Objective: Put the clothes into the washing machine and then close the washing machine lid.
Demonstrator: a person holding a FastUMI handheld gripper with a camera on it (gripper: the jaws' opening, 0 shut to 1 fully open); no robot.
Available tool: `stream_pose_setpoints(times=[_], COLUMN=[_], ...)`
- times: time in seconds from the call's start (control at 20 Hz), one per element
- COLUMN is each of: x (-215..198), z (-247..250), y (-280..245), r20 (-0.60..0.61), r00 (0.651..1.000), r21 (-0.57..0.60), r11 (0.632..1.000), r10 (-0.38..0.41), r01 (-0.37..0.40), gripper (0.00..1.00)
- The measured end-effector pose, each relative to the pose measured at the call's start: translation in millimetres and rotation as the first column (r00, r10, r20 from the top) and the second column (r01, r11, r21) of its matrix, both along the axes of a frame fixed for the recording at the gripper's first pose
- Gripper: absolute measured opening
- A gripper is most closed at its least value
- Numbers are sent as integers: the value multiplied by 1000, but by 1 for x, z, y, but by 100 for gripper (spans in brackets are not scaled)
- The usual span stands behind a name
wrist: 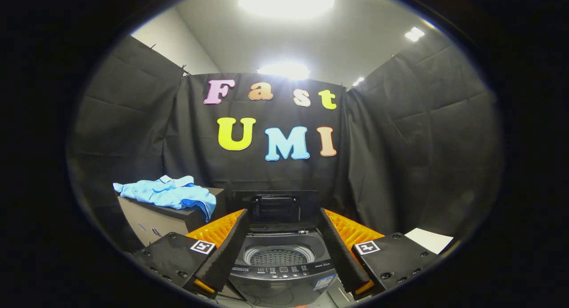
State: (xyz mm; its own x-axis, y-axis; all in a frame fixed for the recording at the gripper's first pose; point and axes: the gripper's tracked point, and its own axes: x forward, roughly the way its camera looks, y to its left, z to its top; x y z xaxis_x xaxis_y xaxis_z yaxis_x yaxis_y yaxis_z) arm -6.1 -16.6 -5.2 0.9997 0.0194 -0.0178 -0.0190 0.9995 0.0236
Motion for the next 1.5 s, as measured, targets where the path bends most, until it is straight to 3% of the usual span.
stream_pose_setpoints(times=[0.45,0.8,1.5], x=[12,35,110], z=[-3,-2,33], y=[-1,35,131], r20=[-13,-40,-79], r00=[998,983,953], r21=[-11,9,55], r11=[998,984,956], r10=[60,178,292], r01=[-61,-178,-288], gripper=[98,98,98])
